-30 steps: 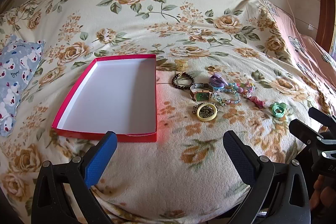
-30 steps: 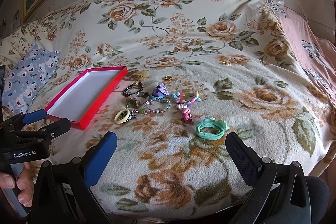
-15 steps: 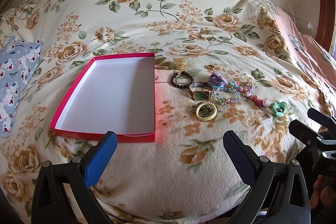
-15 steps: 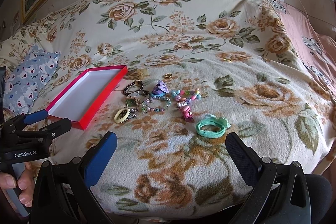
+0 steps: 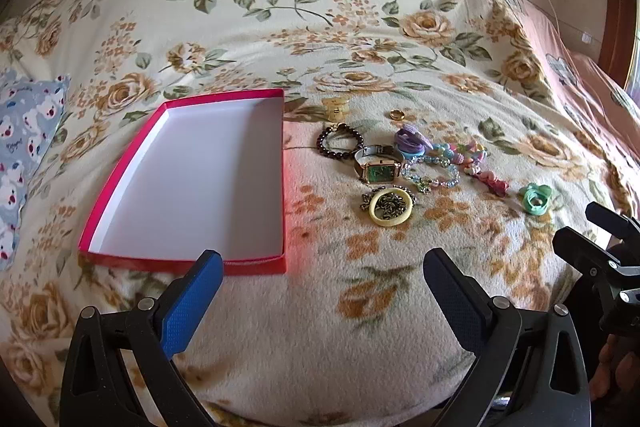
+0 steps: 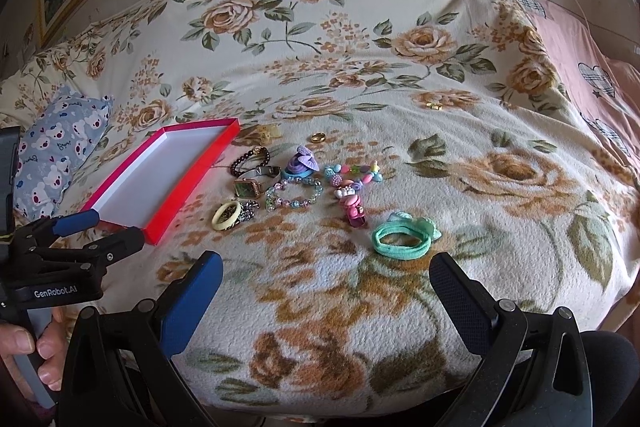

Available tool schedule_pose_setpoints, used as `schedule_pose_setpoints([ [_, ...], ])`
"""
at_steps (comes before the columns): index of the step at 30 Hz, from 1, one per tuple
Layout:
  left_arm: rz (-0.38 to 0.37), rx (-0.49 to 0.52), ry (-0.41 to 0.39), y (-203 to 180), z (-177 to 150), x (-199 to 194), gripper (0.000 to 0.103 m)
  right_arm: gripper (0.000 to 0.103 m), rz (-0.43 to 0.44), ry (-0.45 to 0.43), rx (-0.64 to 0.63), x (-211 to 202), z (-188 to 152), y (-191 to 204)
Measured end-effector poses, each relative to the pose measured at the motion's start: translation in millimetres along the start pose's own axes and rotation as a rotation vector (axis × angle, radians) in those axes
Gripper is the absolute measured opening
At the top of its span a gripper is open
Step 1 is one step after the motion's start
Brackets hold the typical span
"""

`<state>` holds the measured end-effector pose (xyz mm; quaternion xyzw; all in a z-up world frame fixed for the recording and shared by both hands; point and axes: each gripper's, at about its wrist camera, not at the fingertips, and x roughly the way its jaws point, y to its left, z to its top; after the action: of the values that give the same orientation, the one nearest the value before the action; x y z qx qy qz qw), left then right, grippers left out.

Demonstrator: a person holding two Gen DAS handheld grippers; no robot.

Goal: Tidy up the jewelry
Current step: 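Grasp the yellow bangle with the left gripper while the right gripper grasps the mint-green hair tie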

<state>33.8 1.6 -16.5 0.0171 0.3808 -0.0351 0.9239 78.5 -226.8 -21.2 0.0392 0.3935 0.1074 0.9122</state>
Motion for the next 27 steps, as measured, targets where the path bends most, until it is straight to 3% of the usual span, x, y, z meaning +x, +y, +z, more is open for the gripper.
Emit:
schedule_pose_setpoints([
  [9, -0.099, 0.034, 0.069, -9, 19, 35, 0.072, 0.096, -0.019, 0.076, 0.058, 21, 7, -22],
  [17, -0.16, 0.066, 0.095, -15, 36, 67, 0.047, 0.073, -0.041, 0.139, 0.141, 42, 11, -47],
  [22, -0.189, 0.051, 0.134, -14, 42, 90, 0.042, 0.067, -0.066, 0.161, 0.184, 54, 15, -59],
  [27, -0.22, 0.049, 0.161, -14, 45, 108, 0.032, 0.048, -0.082, 0.187, 0.208, 67, 15, -68],
])
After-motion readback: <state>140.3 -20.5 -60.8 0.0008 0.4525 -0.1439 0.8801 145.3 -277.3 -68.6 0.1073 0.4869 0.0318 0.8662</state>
